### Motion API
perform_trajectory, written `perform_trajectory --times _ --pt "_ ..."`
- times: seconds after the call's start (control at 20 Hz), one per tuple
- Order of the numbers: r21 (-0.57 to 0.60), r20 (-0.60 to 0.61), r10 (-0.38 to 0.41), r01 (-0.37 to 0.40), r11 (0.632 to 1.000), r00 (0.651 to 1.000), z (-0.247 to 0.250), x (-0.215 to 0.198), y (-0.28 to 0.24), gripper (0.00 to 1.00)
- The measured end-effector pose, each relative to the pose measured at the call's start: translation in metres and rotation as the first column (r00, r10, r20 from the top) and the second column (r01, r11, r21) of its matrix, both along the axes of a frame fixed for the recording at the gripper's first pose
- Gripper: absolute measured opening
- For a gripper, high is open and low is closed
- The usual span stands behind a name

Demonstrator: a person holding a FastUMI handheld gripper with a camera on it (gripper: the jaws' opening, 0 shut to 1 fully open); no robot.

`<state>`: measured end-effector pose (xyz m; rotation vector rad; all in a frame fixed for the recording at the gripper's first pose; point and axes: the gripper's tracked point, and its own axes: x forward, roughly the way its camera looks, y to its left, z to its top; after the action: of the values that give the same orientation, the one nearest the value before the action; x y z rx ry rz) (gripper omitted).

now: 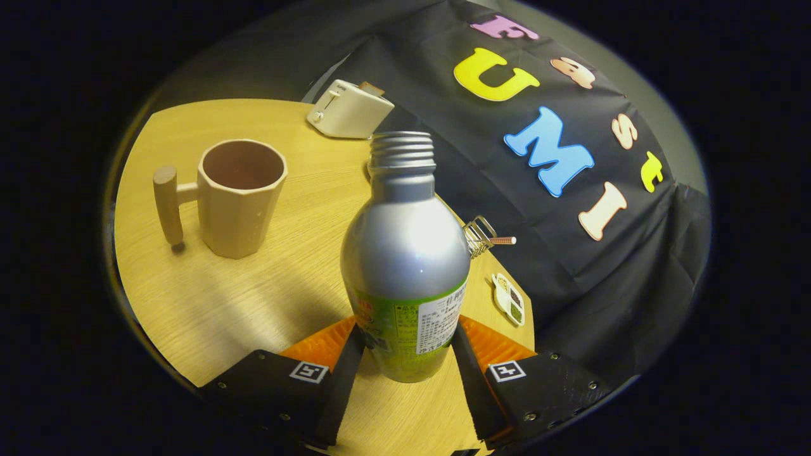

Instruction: Take the bottle from table, then pour the juice into the cup, finally place the bottle on the coaster

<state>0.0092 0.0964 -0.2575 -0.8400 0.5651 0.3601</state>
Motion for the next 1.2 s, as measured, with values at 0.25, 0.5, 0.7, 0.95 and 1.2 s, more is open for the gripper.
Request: perform_trajectory --times 0.25,0.5,0.7,0.95,1.2 --pt "-0.116 -0.003 0.077 -0.077 0.99 0.997 0.005 0.002 0.016 0.77" --pt "-0.215 -0.018 0.138 -0.139 0.967 0.99 0.003 0.006 0.033 0.77" --pt "-0.297 -0.041 0.147 -0.152 0.943 0.988 0.001 0.007 0.032 0.77" --pt "-0.381 -0.06 0.159 -0.169 0.909 0.986 0.002 0.01 0.036 0.77" --pt "-0.468 -0.093 0.196 -0.217 0.857 0.976 0.002 0.011 0.041 0.77"
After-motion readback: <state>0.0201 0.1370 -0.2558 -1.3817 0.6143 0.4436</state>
